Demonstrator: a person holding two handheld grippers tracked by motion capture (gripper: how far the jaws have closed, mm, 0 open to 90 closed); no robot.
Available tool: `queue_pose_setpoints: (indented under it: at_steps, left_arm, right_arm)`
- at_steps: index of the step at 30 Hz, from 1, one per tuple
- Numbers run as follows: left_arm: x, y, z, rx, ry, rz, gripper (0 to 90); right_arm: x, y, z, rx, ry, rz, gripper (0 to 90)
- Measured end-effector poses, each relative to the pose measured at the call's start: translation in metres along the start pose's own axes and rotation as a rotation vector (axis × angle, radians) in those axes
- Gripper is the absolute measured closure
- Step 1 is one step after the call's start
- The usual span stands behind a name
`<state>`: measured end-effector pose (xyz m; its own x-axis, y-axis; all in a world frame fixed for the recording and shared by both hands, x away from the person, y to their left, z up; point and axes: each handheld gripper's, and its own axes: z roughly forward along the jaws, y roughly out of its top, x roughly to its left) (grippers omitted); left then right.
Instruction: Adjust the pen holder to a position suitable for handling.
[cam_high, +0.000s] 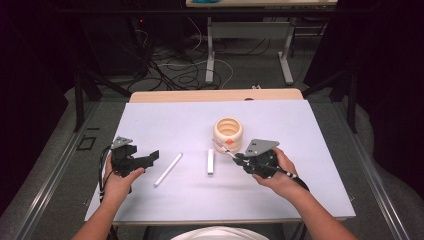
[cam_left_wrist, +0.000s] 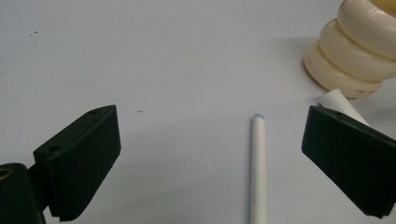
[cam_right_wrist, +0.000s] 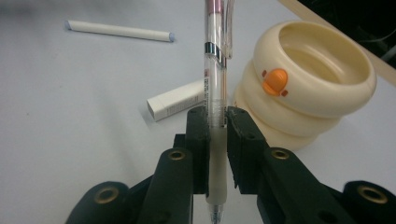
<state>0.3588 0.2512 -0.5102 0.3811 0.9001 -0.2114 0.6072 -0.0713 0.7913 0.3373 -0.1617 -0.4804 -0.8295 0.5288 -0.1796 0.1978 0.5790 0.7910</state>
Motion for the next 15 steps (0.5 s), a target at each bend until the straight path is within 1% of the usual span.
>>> queue_pose_setpoints:
  at_steps: [1, 3, 4, 5, 8, 9, 11, 15]
  left_arm:
    - [0.000, 0.000, 0.000, -0.001, 0.001, -0.001, 4.7]
    - [0.000, 0.000, 0.001, -0.009, 0.004, -0.004, 4.7]
    - [0.000, 0.000, 0.001, -0.009, 0.004, -0.004, 4.8]
    - [0.000, 0.000, 0.001, -0.012, 0.004, -0.005, 4.8]
    - [0.001, 0.000, 0.000, -0.005, 0.005, -0.005, 4.8]
    - [0.001, 0.000, 0.000, -0.005, 0.004, -0.005, 4.8]
    - [0.000, 0.000, 0.000, -0.005, 0.004, -0.006, 4.8]
    - [0.000, 0.000, 0.000, 0.001, 0.003, -0.005, 4.8]
  right_arm:
    - [0.002, 0.001, 0.000, -0.001, -0.003, -0.015, 79.4]
    - [0.005, 0.003, 0.000, -0.027, -0.026, -0.039, 79.4]
    - [0.007, 0.004, 0.000, -0.035, -0.029, -0.057, 79.5]
    - [0.008, 0.005, 0.000, -0.043, -0.044, -0.078, 79.5]
    - [0.014, 0.007, 0.000, -0.057, -0.080, -0.155, 79.4]
    - [0.016, 0.008, 0.000, -0.069, -0.097, -0.176, 79.4]
    - [0.019, 0.008, 0.000, -0.077, -0.123, -0.233, 79.4]
    - [0.026, 0.010, 0.000, -0.090, -0.163, -0.332, 79.4]
